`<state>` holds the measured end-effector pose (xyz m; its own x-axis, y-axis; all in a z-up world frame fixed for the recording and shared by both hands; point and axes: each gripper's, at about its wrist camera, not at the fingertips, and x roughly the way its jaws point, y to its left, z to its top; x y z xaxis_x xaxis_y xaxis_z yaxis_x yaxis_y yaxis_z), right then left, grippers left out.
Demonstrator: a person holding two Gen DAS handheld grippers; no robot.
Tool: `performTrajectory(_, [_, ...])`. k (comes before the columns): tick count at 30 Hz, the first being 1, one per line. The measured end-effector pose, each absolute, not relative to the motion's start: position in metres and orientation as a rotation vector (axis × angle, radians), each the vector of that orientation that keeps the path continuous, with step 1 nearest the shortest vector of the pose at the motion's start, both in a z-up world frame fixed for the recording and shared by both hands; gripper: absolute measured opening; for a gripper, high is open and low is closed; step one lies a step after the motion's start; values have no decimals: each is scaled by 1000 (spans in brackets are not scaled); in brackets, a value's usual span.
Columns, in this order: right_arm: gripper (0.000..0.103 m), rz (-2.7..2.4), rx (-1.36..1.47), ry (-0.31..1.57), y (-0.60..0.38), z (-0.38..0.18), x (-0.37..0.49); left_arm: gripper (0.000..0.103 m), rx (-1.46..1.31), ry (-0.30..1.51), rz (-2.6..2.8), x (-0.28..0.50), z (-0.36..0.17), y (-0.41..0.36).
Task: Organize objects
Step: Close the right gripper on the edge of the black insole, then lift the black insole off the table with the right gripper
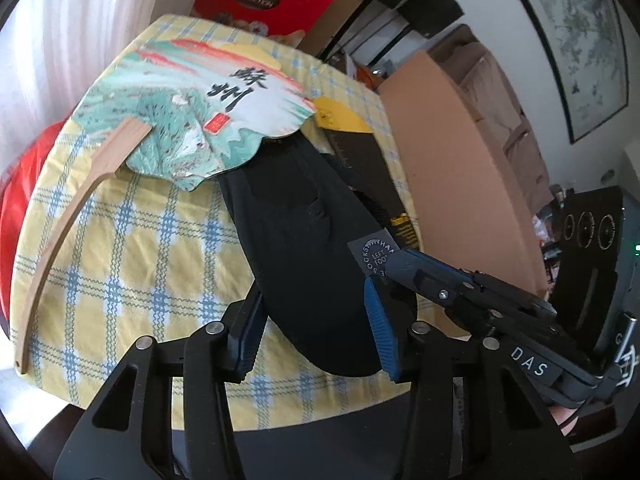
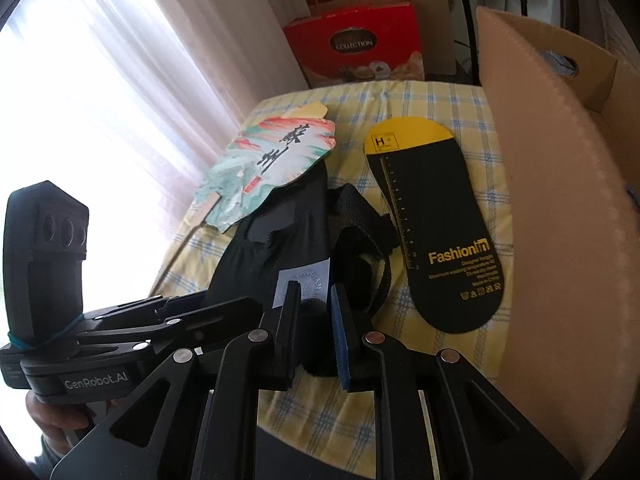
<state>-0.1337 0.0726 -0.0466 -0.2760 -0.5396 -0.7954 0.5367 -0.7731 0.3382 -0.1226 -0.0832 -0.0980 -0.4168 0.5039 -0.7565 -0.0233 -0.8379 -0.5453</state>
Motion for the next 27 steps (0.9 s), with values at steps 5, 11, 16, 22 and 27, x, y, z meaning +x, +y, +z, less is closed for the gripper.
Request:
performTrajectory(5, [15, -2101, 1290, -8, 87, -35, -117, 44, -1457, -633, 2294, -116, -86, -76])
performTrajectory(11, [15, -2127, 1306, 88, 100, -31, -97, 44, -1476, -568, 2225, -106, -85, -58])
performTrajectory(16, [15, -2120, 1389, 100, 102, -49, -100, 47, -1554, -509, 2192, -105, -99, -48])
performTrajectory(22, [15, -2111, 1379, 53, 100, -55, -108, 57, -1541, -529, 2257, -108, -97, -60])
performTrajectory(27, [20, -2126, 1372, 55, 87, -60, -115, 57, -1532, -578, 2297, -126, -100, -67])
